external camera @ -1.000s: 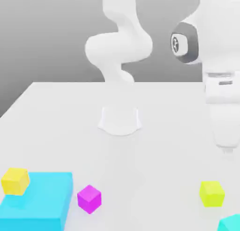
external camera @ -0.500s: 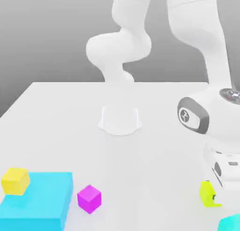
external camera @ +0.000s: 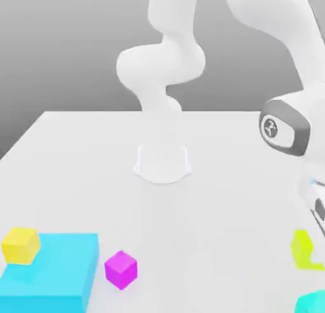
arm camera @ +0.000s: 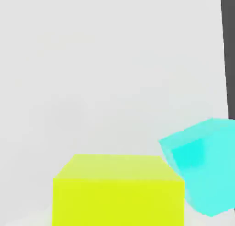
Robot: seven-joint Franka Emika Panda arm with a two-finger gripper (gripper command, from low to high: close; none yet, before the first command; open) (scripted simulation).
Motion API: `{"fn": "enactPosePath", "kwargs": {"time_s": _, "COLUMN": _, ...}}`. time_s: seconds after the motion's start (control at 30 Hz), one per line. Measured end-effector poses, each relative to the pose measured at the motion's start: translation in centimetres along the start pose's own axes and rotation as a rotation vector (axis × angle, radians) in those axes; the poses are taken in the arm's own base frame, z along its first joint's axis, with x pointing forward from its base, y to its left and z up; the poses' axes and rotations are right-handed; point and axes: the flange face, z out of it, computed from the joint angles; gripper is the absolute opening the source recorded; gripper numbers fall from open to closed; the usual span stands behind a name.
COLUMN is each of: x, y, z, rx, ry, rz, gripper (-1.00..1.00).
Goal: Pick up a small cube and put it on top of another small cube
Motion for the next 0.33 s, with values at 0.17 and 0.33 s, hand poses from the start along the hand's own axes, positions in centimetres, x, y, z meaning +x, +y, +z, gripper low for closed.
{"fn": "enactPosePath", "kwargs": {"time_s": 0.17, "x": 3.0, "y": 2.3, "z": 1.0, "rx": -0.001, "ry": 0.000, "rz": 0.074, "gripper": -1.00}}
{"fn": "enactPosePath", "kwargs": {"time_s": 0.33, "x": 3.0, "y": 2.4, "z": 3.8, "rx": -0.002, "ry": 0.000, "rz": 0.078, "gripper": 1.00}}
